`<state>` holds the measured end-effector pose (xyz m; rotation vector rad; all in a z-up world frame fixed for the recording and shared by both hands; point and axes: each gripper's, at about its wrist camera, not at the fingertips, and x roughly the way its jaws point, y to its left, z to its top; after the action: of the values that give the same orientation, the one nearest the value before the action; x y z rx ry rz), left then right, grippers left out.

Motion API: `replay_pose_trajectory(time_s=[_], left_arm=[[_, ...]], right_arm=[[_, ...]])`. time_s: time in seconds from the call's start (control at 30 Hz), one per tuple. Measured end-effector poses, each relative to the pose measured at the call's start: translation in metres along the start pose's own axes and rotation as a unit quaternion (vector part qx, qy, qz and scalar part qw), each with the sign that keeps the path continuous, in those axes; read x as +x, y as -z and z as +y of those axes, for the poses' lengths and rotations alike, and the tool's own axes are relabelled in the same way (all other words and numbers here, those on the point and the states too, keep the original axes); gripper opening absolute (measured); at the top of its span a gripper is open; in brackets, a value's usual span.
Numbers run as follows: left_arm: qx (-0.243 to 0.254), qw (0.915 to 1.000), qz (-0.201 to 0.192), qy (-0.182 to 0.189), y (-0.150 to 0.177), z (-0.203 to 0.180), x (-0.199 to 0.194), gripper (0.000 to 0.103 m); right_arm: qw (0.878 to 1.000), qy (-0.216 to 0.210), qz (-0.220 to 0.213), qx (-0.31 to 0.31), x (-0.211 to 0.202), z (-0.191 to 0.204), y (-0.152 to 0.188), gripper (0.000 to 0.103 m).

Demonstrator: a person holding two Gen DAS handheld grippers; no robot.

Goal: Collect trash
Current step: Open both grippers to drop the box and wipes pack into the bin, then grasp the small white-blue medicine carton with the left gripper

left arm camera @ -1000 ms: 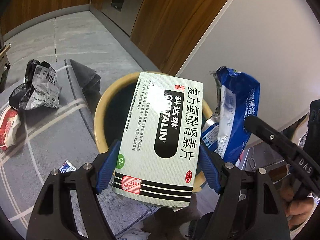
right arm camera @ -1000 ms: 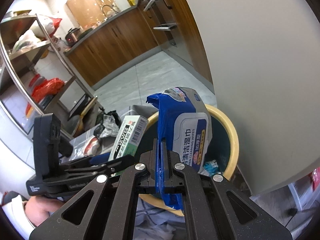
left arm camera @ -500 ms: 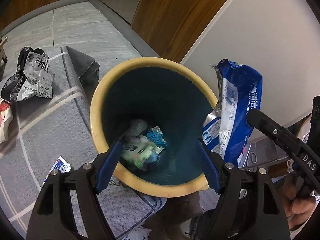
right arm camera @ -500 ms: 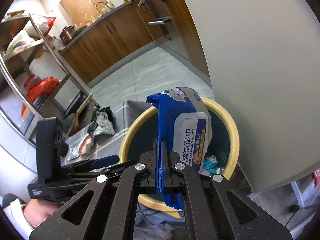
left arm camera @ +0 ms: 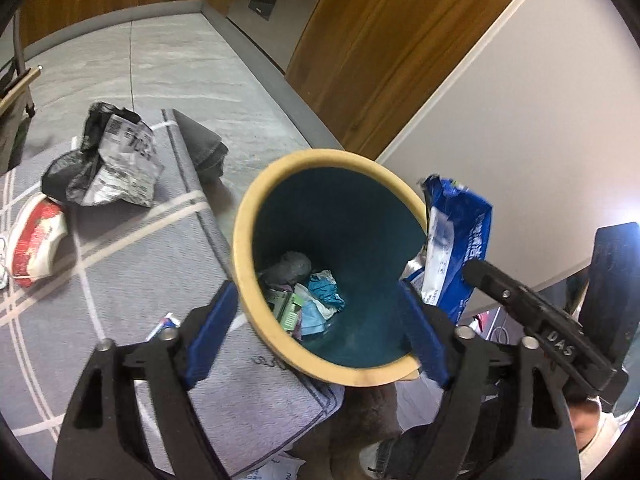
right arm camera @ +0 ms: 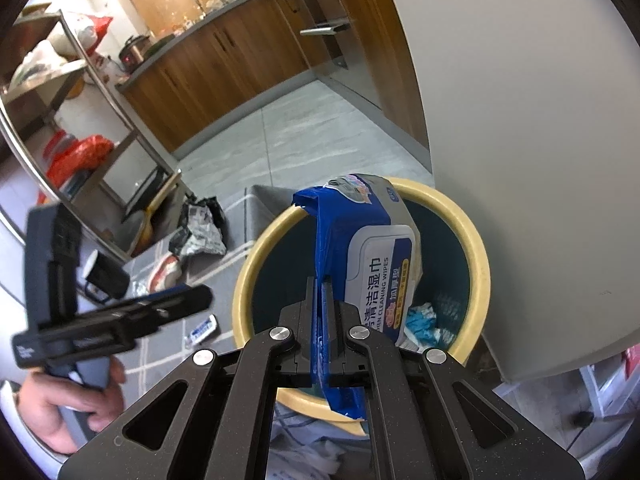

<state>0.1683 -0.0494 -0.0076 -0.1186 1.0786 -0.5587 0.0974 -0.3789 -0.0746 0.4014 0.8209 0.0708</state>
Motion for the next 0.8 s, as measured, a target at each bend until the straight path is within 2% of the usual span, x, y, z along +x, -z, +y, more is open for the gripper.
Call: replay_pose_trajectory(time_s=[0.17,0.2,0.3,0.4,0.47,0.63,0.8], left_arm=[[0.014,0.9998,-0.007,-0.014,0.002,0.005,-0.013,0.084],[0.015,0.9997,-0.008,-0.017,0.003,0.007,-0.016,0.084],[0.014,0.9996,-0.009,-0.024,0.005,0.017,-0.023,0.084],[0.014,0.9992,-0.013,-0.034,0.009,0.027,-0.032,0.085],[0.014,0.9990,-0.015,-0.040,0.011,0.034,-0.036,0.085],[-0.004,0.9981,-0.021,-0.058,0.018,0.062,-0.048,0.086],[0.002,0.9957,-0.013,-0.092,0.029,0.081,-0.045,0.086]], right_arm=[[1.000,0.014,0.012,-0.005,0.006,0.000,0.002,0.006],[1.000,0.016,0.013,-0.004,0.007,-0.001,0.002,0.008],[1.000,0.020,0.016,0.001,0.007,-0.002,0.002,0.024],[1.000,0.019,0.015,0.000,0.005,-0.001,0.002,0.025],[1.000,0.013,0.015,-0.002,0.004,0.001,0.002,0.030],[1.000,-0.002,0.013,-0.013,0.002,0.011,0.002,0.049],[0.999,-0.016,0.015,-0.032,0.003,0.026,0.002,0.054]])
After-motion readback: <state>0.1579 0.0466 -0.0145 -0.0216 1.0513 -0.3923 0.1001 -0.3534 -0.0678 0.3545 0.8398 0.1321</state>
